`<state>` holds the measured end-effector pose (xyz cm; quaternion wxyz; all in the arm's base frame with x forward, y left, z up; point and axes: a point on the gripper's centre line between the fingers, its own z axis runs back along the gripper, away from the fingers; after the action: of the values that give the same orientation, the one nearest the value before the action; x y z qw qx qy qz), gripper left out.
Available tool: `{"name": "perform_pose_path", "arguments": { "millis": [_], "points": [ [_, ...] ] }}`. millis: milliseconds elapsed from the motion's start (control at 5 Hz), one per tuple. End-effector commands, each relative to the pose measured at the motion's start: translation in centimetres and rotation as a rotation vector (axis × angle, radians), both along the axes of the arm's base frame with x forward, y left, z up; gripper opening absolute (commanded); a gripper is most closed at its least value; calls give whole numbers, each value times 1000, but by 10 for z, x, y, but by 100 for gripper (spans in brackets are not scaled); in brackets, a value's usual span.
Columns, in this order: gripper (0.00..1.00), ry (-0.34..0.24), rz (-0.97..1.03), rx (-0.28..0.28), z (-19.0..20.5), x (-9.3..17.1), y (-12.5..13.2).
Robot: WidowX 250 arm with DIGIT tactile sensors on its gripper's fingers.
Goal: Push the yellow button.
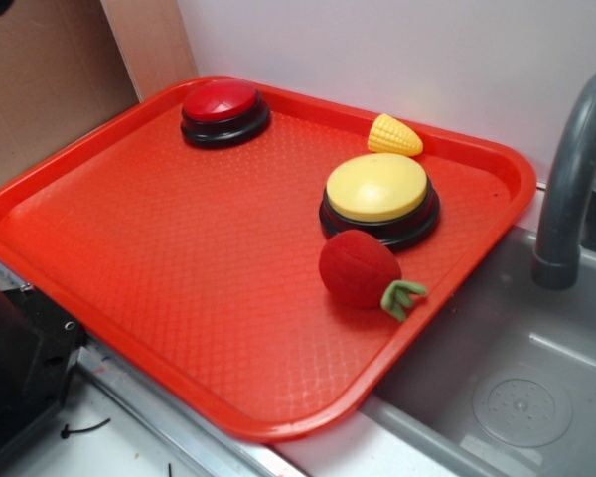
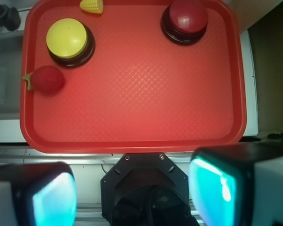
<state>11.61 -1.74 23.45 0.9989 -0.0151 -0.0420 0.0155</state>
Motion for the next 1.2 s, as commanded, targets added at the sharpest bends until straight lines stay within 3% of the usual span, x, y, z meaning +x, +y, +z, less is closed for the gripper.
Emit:
{"name": "perform_pose_path", "arguments": {
  "millis": [0,200,400,600,800,1000],
  "points": [
    [100,0,0,0,0,0,0],
    [100,-1,-172,36,-45,50,-19],
    [100,-99,-297,51,-66,101,-58],
    [100,-118,-307,79,-76,123,-80],
    [100,-143,-306,54,-89,142,-90],
    [100,-128,-277,40,-108,154,-87]
  ]
}}
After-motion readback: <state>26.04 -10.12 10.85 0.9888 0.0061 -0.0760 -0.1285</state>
